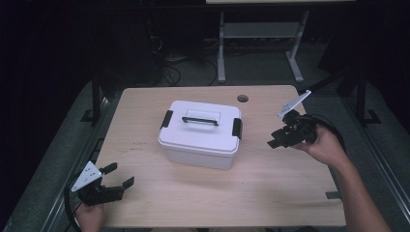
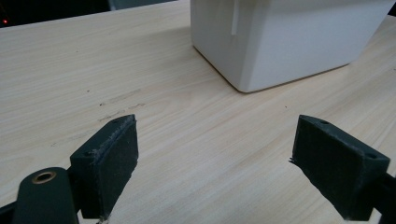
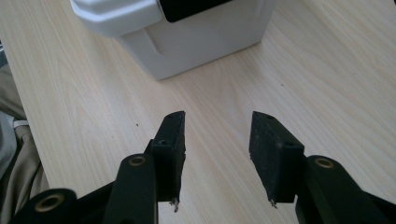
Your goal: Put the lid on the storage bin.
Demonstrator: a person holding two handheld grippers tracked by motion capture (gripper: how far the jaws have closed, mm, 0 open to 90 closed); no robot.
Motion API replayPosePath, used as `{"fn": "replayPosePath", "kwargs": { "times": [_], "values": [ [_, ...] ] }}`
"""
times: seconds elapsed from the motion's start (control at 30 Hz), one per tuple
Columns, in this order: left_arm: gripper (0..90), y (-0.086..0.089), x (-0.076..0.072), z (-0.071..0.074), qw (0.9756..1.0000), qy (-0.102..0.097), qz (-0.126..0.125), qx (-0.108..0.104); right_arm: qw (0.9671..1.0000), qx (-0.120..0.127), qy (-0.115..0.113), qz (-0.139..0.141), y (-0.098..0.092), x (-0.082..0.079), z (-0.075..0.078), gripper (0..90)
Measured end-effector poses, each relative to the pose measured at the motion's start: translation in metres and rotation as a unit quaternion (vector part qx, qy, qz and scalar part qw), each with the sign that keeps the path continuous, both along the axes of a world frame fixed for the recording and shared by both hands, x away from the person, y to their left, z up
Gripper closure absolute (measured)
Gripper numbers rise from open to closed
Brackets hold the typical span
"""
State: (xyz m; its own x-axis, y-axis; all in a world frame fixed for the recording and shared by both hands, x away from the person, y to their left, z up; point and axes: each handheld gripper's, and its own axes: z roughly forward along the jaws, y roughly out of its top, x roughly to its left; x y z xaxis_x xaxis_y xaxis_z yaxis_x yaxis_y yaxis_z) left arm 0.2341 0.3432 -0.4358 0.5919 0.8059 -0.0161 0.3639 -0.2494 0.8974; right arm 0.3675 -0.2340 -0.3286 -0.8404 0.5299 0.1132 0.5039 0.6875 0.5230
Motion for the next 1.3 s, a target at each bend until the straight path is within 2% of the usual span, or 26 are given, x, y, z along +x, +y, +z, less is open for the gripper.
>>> {"fn": "replayPosePath", "kwargs": {
  "times": [1.3],
  "values": [
    [13.7, -0.001, 0.000, 0.000, 1.0000, -0.001, 0.002, 0.005, 0.9994, 0.016, 0.018, -0.025, -0.029, -0.026, -0.044, 45.7]
  ]
}}
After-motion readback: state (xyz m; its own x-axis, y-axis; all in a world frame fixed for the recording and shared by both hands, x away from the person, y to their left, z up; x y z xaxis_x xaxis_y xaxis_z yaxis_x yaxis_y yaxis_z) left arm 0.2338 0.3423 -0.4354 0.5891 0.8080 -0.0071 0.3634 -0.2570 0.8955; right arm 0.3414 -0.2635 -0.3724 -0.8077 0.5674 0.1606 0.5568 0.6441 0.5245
